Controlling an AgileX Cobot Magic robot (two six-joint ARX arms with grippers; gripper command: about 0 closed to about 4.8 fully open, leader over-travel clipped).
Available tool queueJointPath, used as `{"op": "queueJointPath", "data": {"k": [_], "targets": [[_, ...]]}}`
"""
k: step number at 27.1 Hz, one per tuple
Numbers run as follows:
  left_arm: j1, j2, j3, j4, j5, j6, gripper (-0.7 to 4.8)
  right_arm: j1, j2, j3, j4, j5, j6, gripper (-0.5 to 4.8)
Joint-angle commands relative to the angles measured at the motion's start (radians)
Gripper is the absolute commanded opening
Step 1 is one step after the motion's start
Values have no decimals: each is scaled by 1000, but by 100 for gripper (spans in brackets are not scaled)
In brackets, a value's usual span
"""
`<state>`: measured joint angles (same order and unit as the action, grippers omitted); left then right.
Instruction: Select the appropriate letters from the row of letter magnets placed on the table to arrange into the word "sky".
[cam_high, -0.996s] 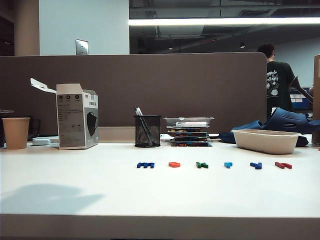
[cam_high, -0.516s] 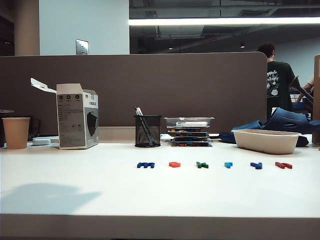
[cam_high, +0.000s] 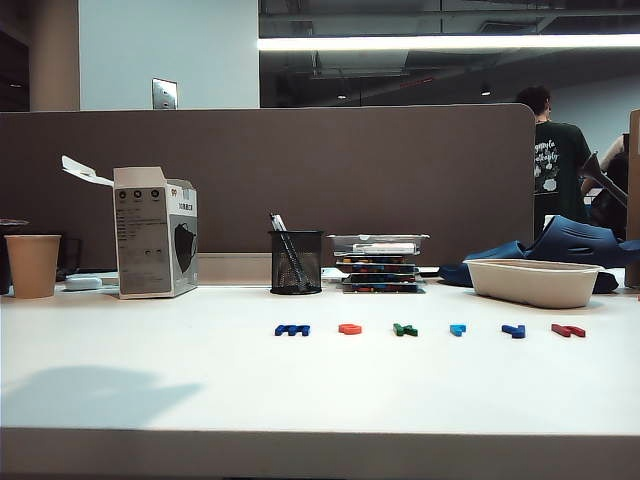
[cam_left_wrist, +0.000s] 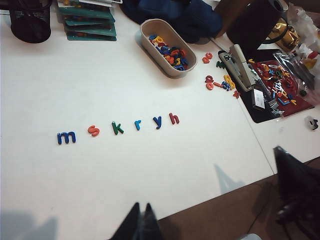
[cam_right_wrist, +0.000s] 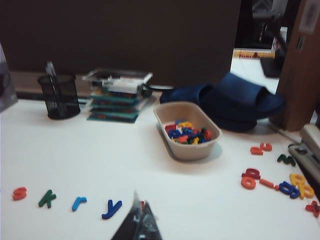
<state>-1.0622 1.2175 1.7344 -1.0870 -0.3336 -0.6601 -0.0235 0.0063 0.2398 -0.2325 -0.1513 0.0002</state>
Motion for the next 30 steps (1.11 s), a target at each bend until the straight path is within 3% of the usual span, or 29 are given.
{"op": "queueJointPath", "data": {"k": [1, 5, 10, 13, 15, 21, 23, 26, 30], "targets": [[0, -2, 2, 11, -3, -2, -5, 4, 41, 91, -107, 2, 8, -6], [0, -2, 2, 12, -3, -2, -5, 6, 176, 207, -208, -5, 10, -6], [0, -2, 2, 11, -3, -2, -5, 7, 413, 398, -305, -9, 108, -6], [0, -2, 2, 11, -3, -2, -5, 42, 619, 574, -330, -62, 131, -6], [0, -3, 2, 11, -3, -2, -5, 153, 772, 690, -300, -98, 122, -6], [0, -3, 2, 11, -3, -2, -5, 363, 1058, 870, -320, -81, 124, -3], [0, -3, 2, 11, -3, -2, -5, 409, 1148, 922, -326, -69, 124, 50], [0, -2, 2, 11, -3, -2, -5, 455, 1284, 999, -338, -60, 124, 171], [0, -3, 2, 11, -3, -2, -5, 490, 1456, 1095, -349, -69, 95, 229]]}}
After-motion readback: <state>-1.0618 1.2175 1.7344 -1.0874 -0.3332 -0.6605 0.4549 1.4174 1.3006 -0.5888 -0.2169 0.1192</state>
